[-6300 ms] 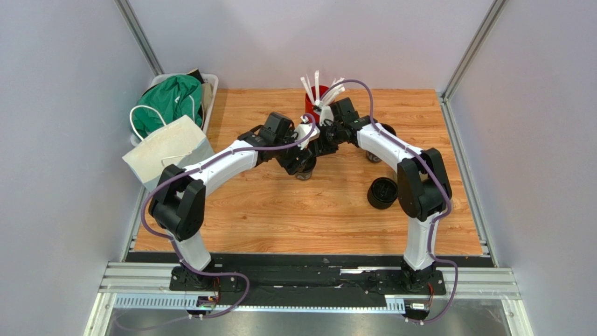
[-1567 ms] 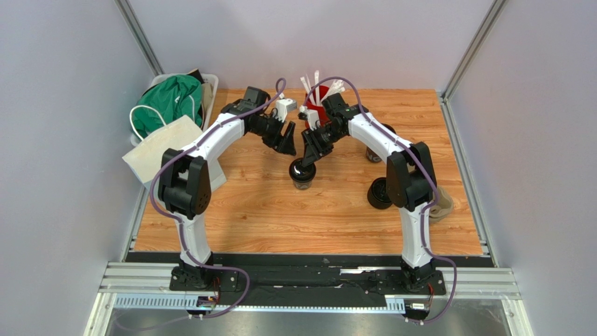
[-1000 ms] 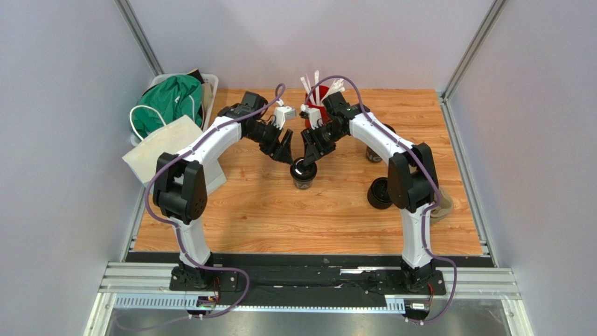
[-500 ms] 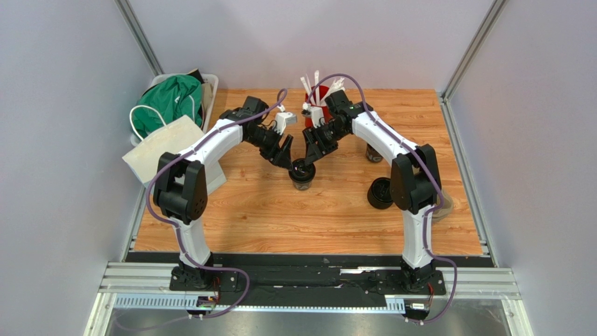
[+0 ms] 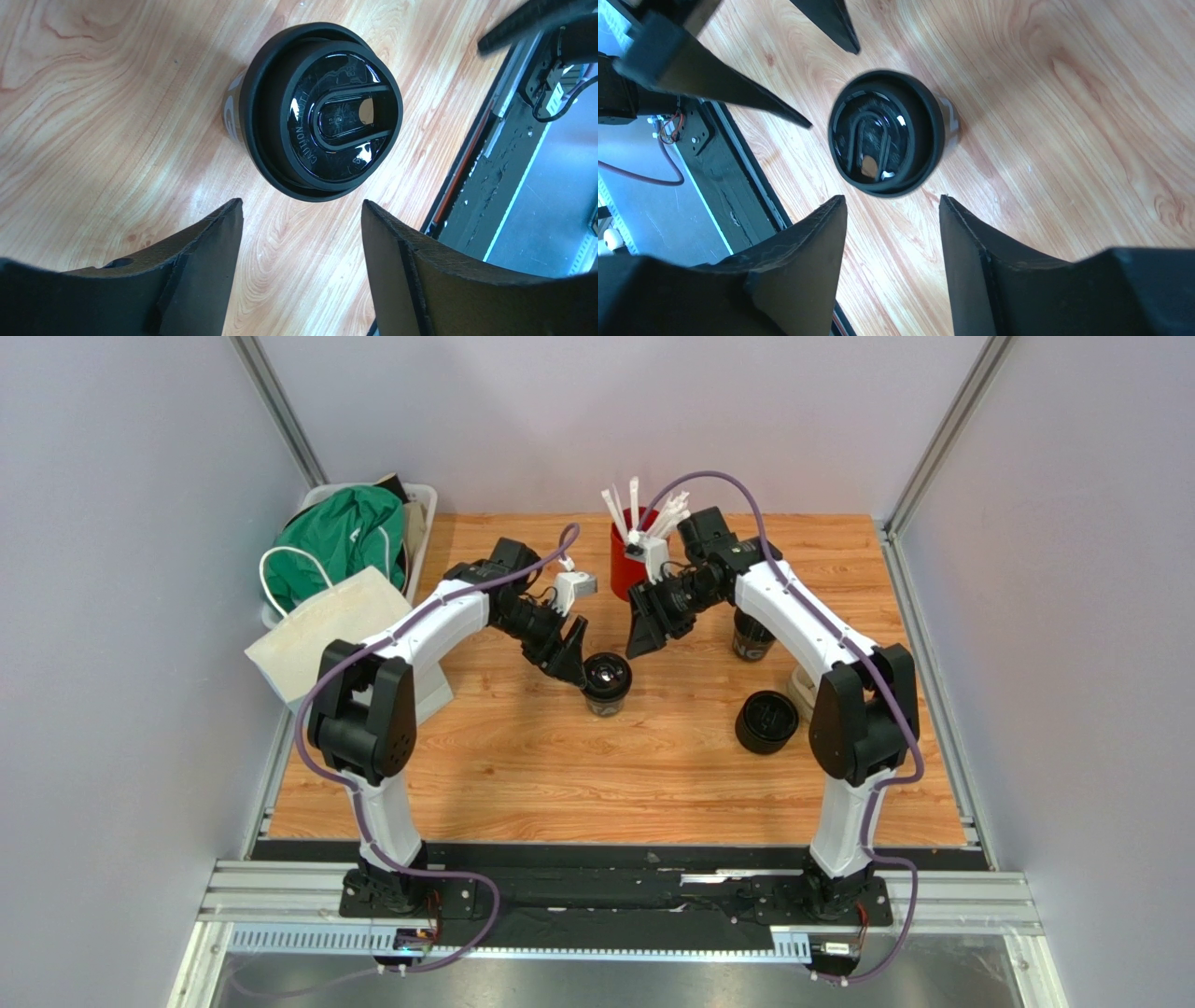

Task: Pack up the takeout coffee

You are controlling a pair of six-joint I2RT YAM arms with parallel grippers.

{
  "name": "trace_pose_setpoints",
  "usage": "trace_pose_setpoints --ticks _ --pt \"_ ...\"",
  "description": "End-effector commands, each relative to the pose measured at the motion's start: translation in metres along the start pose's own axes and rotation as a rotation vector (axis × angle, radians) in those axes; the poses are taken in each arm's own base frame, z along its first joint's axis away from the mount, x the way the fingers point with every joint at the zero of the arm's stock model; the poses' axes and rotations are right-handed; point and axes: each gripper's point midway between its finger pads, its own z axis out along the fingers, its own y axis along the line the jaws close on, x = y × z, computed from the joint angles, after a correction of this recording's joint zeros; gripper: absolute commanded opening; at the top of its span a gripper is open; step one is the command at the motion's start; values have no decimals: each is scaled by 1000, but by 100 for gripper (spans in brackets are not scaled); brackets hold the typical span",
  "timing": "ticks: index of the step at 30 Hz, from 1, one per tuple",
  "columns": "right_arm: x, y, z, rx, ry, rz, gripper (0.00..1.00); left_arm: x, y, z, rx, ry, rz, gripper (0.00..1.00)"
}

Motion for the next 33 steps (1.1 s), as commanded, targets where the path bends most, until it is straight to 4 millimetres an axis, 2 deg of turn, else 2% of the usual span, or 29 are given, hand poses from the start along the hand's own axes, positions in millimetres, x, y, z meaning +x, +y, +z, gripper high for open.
trace_pose_setpoints --ticks 1,6,13,22,26,30,33 --pt "8 3 -6 -20 -14 -34 52 -2 -5 1 13 -5 55 70" --pt "22 4 -5 -23 8 -24 52 2 10 6 -46 22 47 68" --pt "33 15 -17 -23 11 -23 51 6 23 13 -81 50 31 67" --pt "54 33 -38 -10 10 -58 52 -12 39 19 -125 24 23 67" --pt "62 22 -33 30 18 -61 52 -31 36 13 -127 -27 40 68" --pt "62 2 -16 64 29 -39 53 -48 25 7 -98 -76 52 69" --pt "57 1 -12 54 21 -37 53 -53 24 6 -97 -83 54 69"
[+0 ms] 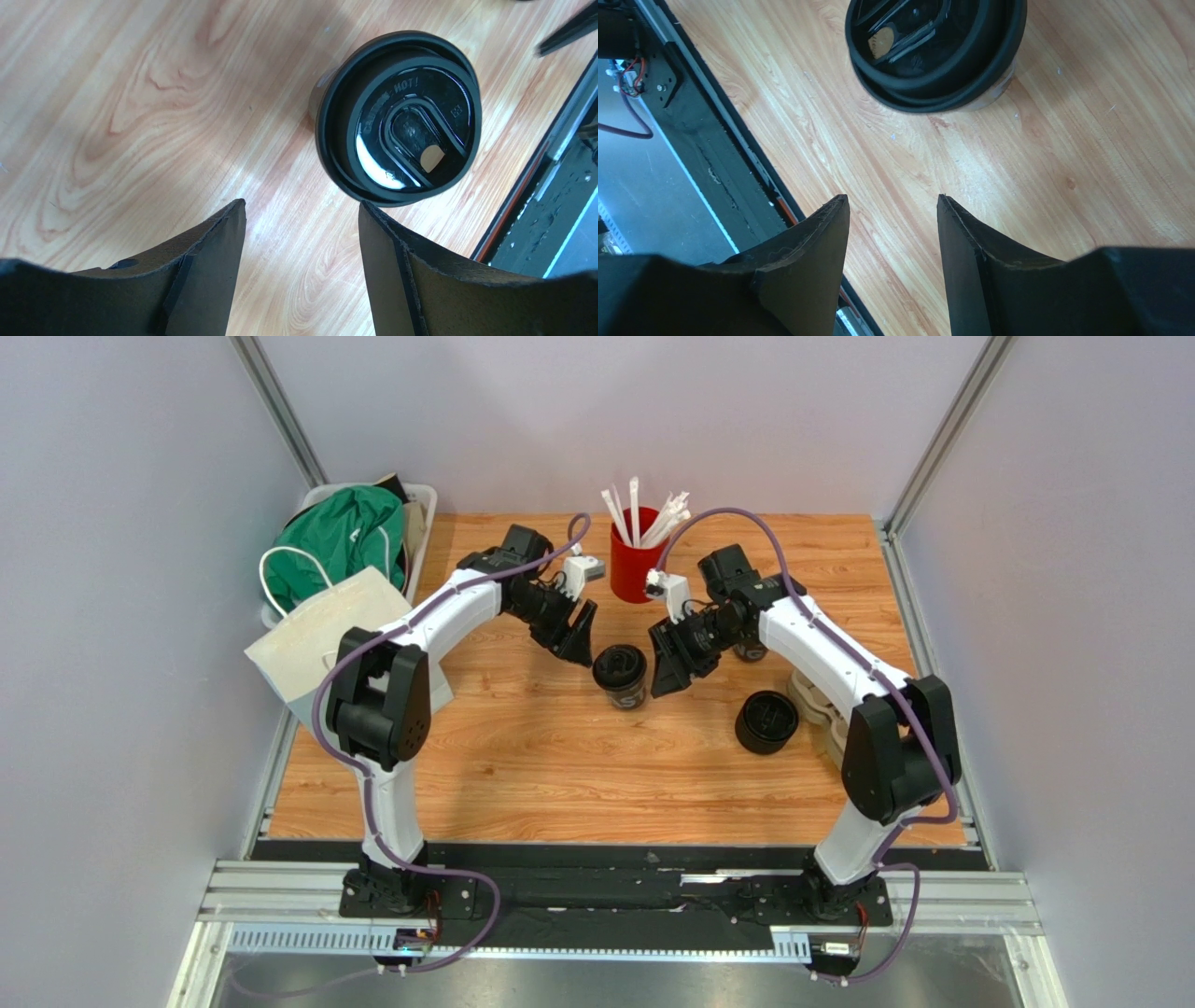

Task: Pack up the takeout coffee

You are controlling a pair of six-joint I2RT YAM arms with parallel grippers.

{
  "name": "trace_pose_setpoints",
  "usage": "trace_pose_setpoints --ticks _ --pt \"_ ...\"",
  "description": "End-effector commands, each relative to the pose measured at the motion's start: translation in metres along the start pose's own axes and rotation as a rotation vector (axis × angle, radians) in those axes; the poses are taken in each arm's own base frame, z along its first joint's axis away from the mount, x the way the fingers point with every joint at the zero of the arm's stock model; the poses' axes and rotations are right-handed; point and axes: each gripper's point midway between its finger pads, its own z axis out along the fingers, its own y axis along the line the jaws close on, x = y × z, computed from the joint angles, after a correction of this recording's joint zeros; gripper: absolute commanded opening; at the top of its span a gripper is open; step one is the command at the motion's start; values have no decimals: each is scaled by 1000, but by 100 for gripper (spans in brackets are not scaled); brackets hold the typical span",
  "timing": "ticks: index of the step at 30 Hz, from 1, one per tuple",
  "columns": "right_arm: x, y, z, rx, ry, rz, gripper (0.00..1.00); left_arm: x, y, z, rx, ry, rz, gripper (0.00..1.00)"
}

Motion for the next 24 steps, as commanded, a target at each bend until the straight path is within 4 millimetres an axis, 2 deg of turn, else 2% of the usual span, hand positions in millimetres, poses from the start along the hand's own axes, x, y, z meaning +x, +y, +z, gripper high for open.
trace_pose_setpoints --ticks 1,4,8,16,24 --pt "-18 -7 6 19 -52 -43 53 -29 -10 -9 21 -76 30 69" --pt "-21 -5 3 23 -68 -60 53 -28 -11 -5 29 -68 27 69" --pt "-14 -7 8 22 -54 -56 53 -27 -16 -1 46 -60 30 69" --pt "-15 -4 14 24 -60 -59 53 -27 -22 -5 64 -59 26 69" --pt "-15 -21 26 99 -67 -34 53 -24 -28 4 98 -44 17 69"
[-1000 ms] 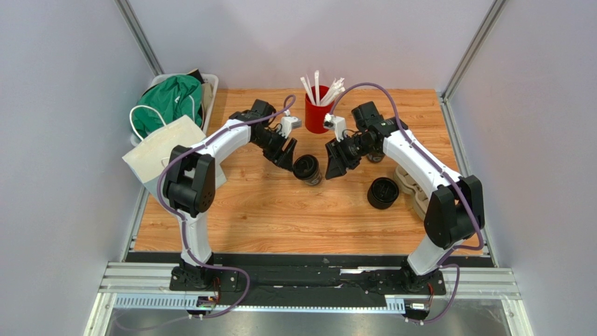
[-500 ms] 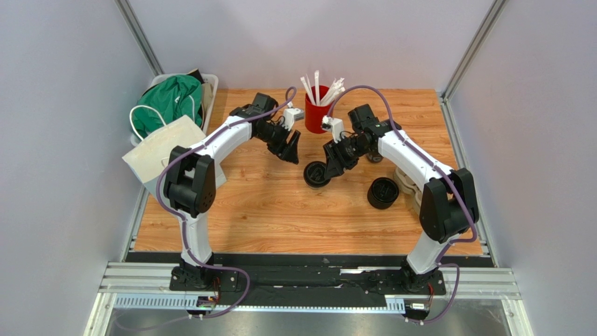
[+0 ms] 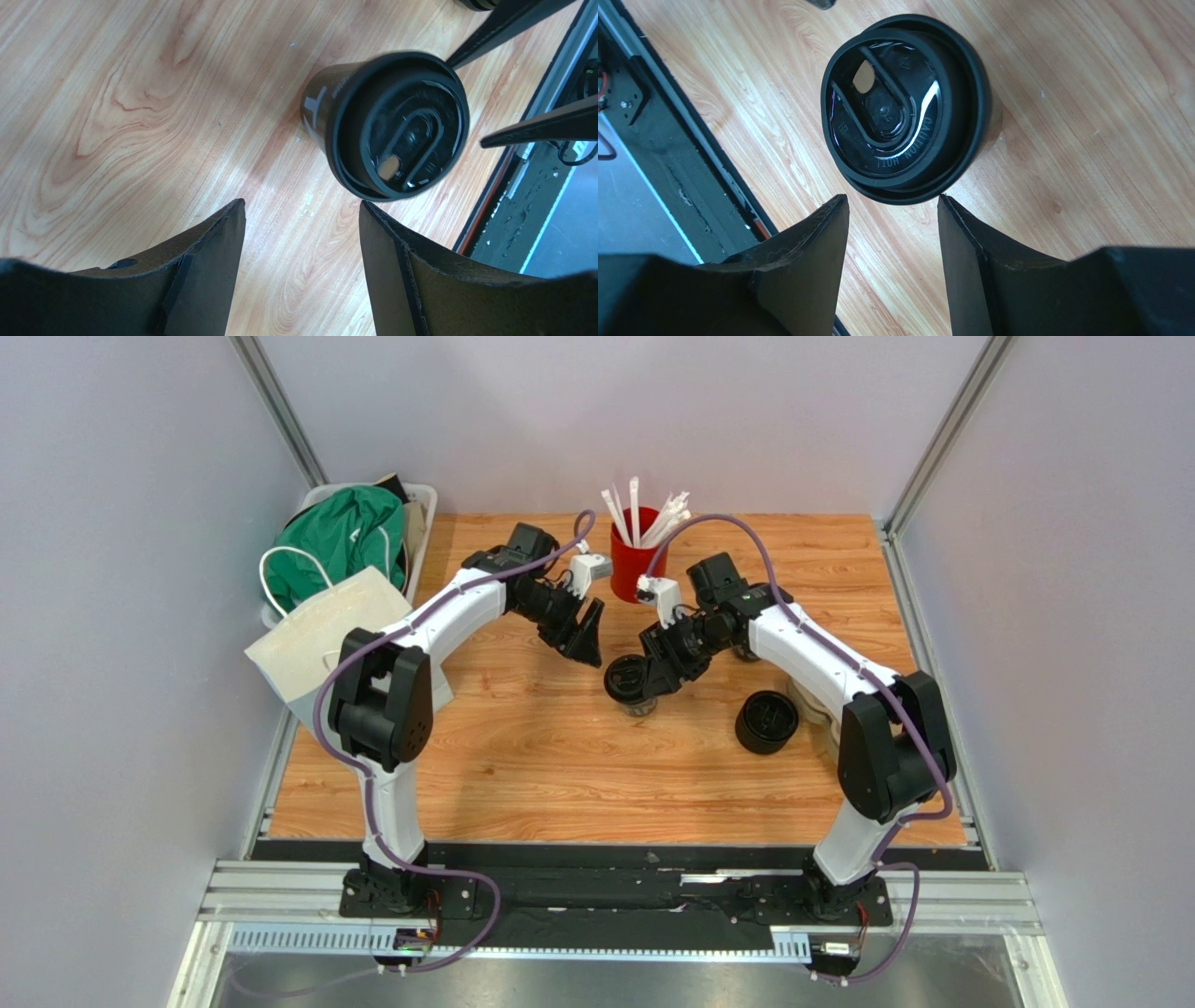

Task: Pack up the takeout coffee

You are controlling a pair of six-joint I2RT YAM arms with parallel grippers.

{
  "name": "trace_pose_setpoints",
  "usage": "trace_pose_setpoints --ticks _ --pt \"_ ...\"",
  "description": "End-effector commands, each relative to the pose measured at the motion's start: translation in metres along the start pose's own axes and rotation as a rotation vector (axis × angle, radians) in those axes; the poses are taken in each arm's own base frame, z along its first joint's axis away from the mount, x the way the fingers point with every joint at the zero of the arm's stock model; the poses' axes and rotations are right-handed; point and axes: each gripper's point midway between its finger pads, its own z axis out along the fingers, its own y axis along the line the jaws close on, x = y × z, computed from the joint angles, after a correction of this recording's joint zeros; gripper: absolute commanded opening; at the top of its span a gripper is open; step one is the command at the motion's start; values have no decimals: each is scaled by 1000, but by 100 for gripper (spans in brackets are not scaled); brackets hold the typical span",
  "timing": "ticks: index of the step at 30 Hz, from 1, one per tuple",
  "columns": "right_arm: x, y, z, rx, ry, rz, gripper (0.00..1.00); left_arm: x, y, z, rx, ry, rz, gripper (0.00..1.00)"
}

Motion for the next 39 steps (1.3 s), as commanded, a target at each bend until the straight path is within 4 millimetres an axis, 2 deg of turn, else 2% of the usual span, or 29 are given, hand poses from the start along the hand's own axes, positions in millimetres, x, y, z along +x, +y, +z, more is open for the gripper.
trace_pose_setpoints --ticks 1,12,21,27,32,39 --pt "-13 -12 5 66 -50 2 54 -11 -11 6 46 -15 15 69" --pt "-14 -21 4 115 -60 -3 54 -8 -12 13 66 -5 10 69" --pt "-12 -10 -13 106 -53 -33 54 -9 -20 11 83 -7 20 70" --pt "-9 -14 -14 132 -39 -34 54 -11 -25 12 107 -10 14 70" --pt "-10 -25 -18 195 -31 -39 54 -8 -27 17 115 2 13 70" --pt "-12 -28 -16 197 -25 -39 54 -3 -33 24 139 24 25 70"
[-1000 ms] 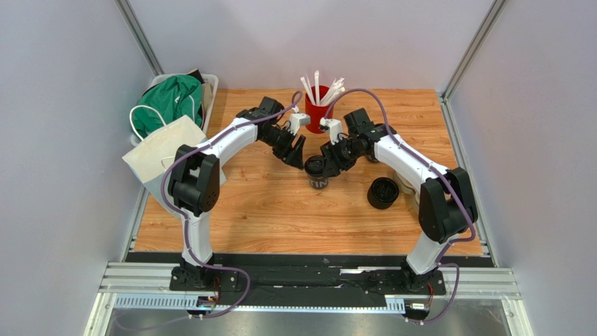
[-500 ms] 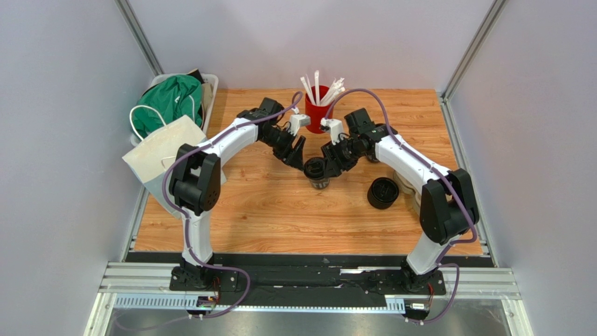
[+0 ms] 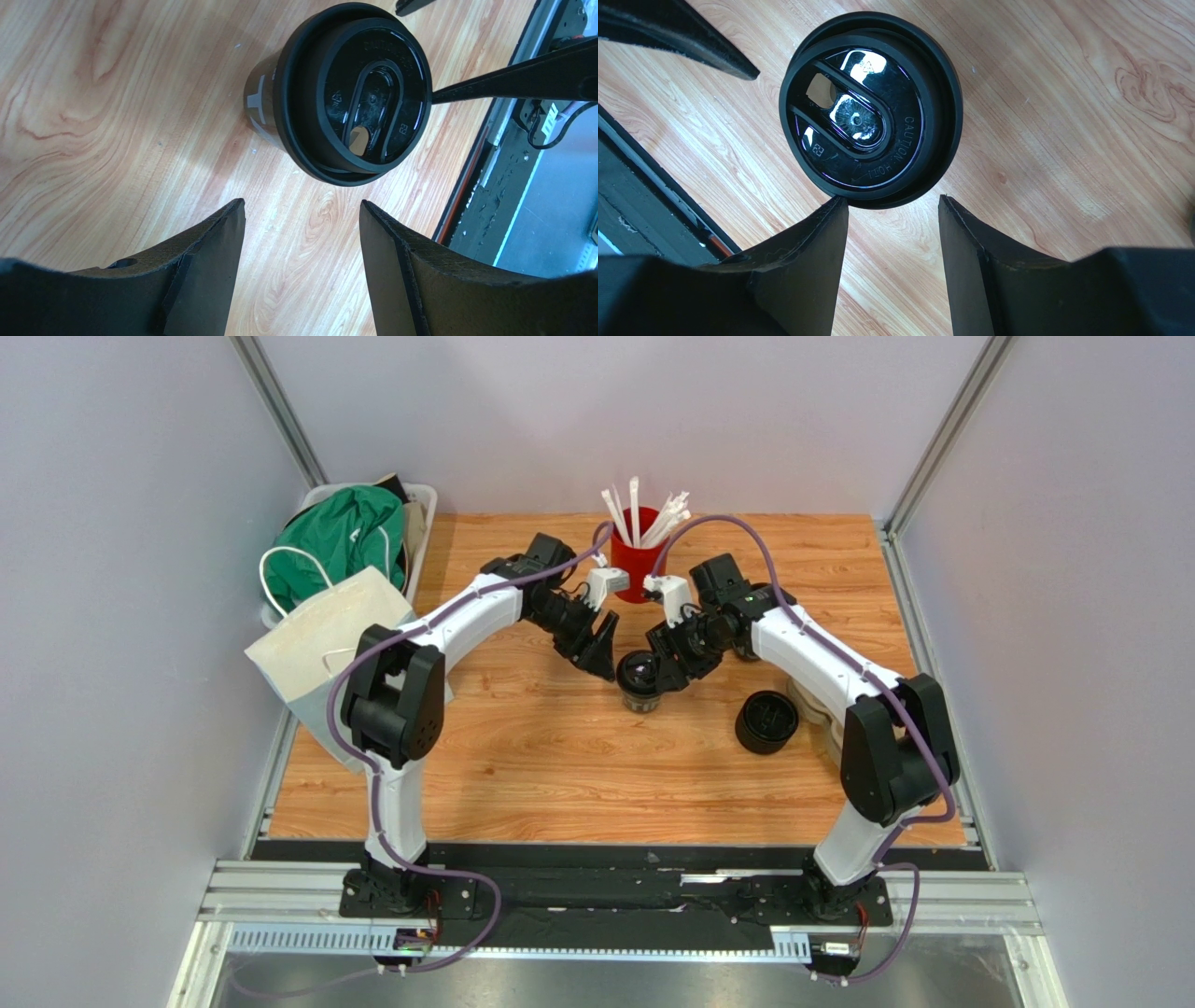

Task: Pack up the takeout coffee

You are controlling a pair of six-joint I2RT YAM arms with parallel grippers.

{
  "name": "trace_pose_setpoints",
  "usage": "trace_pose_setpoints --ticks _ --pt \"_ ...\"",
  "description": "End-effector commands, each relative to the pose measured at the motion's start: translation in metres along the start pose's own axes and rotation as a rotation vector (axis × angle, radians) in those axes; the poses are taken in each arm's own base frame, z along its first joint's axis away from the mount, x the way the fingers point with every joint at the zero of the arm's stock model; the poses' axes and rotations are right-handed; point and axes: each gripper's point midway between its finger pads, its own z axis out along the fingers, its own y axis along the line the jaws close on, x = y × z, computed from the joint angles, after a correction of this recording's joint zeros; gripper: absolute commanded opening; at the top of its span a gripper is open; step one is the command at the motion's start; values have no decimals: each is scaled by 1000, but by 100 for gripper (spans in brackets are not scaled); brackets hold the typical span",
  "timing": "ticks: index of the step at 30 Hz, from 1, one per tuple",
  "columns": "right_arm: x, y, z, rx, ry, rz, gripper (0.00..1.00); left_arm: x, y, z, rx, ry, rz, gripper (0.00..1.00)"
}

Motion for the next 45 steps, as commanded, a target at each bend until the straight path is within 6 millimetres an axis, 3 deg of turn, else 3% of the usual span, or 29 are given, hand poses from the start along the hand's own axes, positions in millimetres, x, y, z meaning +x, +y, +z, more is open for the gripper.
trace_pose_setpoints --ticks 1,8,21,28,35,45 --pt "-19 -2 -12 27 -48 -42 54 -9 -10 3 44 -5 34 70" --pt "-20 -5 -10 39 -42 -50 54 -5 -10 16 62 24 28 70" --pt "-27 -17 -8 81 -42 -62 54 -39 -8 32 60 4 66 69" --pt "-32 -22 -8 86 -53 -54 54 -38 -6 40 61 25 61 69" --pt "-42 -41 -9 164 -70 -40 54 -44 2 48 33 22 54 70" --pt "-48 -65 -12 205 -93 8 55 -67 5 60 9 -11 70 70"
